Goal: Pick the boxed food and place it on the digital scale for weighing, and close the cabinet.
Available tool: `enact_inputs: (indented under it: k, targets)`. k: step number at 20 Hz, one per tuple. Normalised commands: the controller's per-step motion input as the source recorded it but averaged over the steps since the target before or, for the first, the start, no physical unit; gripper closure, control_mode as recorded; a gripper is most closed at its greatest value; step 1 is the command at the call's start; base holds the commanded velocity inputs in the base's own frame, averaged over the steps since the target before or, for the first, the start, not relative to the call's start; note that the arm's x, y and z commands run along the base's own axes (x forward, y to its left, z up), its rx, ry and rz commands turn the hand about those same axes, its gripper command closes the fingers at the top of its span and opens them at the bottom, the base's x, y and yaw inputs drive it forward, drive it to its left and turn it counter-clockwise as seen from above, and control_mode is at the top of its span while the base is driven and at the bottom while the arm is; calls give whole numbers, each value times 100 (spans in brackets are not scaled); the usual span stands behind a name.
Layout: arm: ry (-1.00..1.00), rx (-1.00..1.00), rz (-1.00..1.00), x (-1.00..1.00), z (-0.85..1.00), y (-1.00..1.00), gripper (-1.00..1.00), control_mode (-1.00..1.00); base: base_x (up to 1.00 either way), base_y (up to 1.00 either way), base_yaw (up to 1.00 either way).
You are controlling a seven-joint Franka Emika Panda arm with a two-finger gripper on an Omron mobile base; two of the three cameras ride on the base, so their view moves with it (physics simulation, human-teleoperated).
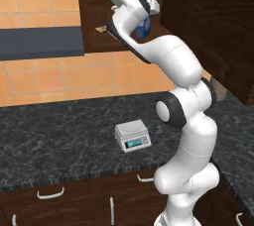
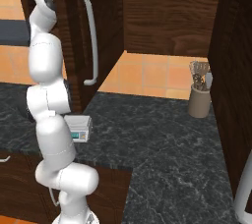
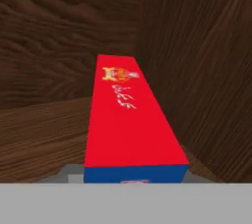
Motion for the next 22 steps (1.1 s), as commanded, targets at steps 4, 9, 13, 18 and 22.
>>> enact_inputs:
  k: [4,9,13,18,22]
  targets:
    - [-26,0,2,-20,-24,3,100,-100,0,0,0]
    - [-40,0,10,-91,-37,37,100,-100,0,0,0]
    - [-2,0,17,-100,5,24,100,-100,0,0,0]
    - [23,0,13,-100,2,23,100,-100,0,0,0]
    - [19,14,0,-100,-10,5,100,-100,0,0,0]
